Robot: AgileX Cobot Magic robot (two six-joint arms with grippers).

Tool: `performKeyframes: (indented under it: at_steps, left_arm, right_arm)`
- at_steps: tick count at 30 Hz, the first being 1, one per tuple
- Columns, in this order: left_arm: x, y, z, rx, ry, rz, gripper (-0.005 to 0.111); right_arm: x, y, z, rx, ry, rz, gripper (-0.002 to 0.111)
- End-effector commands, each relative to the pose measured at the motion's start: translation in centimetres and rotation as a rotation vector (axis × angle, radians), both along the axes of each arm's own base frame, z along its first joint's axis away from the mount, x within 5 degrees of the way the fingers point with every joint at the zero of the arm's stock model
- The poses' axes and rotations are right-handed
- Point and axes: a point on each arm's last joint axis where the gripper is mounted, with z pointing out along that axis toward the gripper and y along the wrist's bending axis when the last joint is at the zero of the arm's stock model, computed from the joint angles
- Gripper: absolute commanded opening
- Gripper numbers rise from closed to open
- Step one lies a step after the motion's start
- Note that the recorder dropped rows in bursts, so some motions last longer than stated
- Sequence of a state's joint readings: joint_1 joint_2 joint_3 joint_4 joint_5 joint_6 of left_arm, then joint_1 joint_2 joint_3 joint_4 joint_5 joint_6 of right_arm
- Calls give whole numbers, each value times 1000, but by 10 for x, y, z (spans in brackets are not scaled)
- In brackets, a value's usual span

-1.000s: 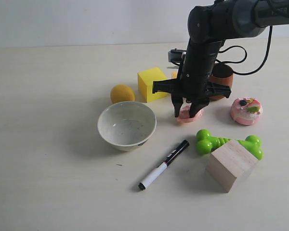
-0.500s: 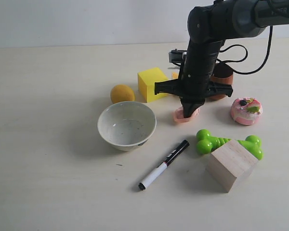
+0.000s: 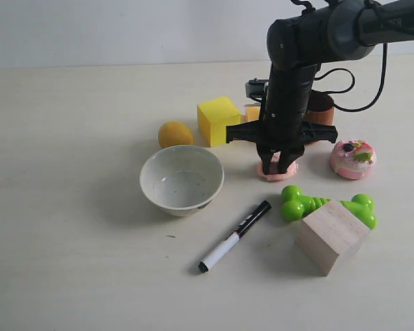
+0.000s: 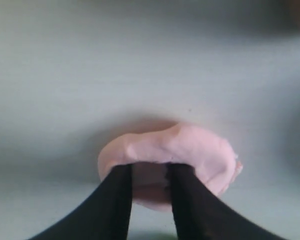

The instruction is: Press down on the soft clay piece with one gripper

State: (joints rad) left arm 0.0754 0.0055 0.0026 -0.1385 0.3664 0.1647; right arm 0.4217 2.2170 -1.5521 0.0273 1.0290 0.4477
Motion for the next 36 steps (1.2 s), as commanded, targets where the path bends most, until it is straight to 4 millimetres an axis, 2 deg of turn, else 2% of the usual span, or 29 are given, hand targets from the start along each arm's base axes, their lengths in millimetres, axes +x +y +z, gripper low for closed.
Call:
performKeyframes:
  at_steps: [1,15,26,31,34,36]
  left_arm:
    - [0,0,2,-6,-18,-2,0]
    - [0,0,2,-6,-18,-2,0]
    - [0,0,2,-6,-18,-2,0]
    - [0,0,2,-6,-18,-2,0]
    - [0,0,2,-6,-18,-2,0]
    - [0,0,2,-6,-18,-2,0]
  right_arm:
    - [1,-1,-9,-8,16,-4,34]
    - [2,5,-7,55,-2,-27,34]
    - [17,12,20,77,-36,-4,33]
    - [16,12,20,73,-21,-4,25]
    - [13,11,19,66,5,29,0]
    - [13,11,15,61,17,31,0]
